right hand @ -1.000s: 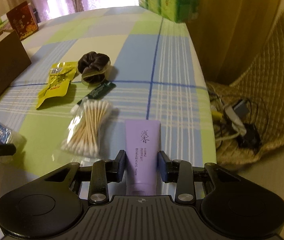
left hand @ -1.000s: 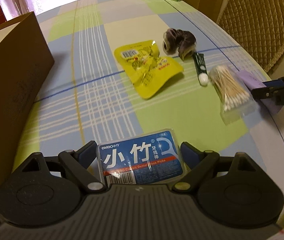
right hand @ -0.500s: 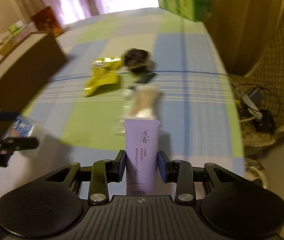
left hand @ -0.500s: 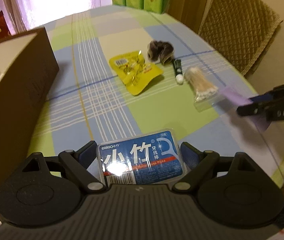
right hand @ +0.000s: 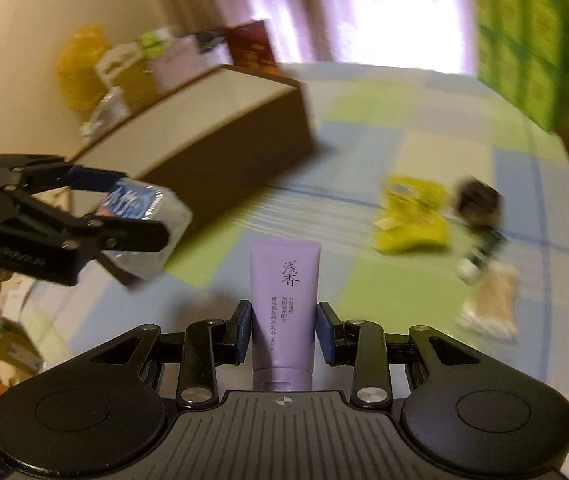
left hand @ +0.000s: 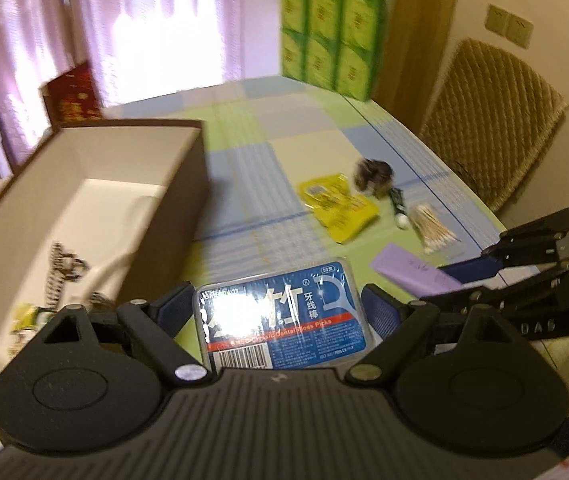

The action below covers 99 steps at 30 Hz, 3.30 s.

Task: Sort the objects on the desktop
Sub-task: 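Carry the floss-pick box and purple tube over the open box with both tools, then open the right tool to drop the purple tube while the left tool releases the floss box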

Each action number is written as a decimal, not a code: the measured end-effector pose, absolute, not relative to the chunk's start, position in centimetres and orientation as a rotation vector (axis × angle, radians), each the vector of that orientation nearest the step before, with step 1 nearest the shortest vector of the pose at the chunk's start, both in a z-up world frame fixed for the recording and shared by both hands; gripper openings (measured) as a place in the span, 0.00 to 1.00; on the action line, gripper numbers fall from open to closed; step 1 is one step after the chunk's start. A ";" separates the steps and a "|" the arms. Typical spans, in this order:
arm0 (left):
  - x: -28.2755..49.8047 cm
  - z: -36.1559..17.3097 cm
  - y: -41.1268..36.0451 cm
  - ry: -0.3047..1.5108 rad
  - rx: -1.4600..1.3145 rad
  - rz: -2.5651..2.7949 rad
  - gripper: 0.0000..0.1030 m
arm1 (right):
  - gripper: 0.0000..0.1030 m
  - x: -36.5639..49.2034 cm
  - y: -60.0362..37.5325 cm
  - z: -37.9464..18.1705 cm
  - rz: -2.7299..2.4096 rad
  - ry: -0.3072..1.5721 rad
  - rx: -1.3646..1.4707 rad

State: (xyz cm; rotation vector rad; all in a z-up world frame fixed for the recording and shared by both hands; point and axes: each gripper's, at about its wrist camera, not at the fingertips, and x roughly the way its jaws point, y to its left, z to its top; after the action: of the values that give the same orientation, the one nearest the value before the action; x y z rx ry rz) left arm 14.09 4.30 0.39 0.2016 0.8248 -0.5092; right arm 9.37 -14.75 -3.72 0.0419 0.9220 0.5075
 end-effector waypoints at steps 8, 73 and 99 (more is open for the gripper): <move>16.3 2.5 11.6 0.780 0.184 -0.429 0.85 | 0.30 12.1 -7.1 -1.6 0.612 0.833 0.017; 41.5 -10.5 15.7 1.032 0.247 -0.377 0.89 | 0.31 39.6 5.0 -10.5 0.508 1.030 -0.169; 38.1 -8.4 15.9 1.028 0.281 -0.380 0.96 | 0.95 35.8 4.3 -7.5 0.531 0.965 -0.168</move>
State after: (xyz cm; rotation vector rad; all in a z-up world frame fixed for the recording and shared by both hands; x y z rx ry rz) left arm 38.08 15.92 -8.40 0.2810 1.0277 -0.3796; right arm 35.85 4.31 -7.52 -0.1683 0.9648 0.5306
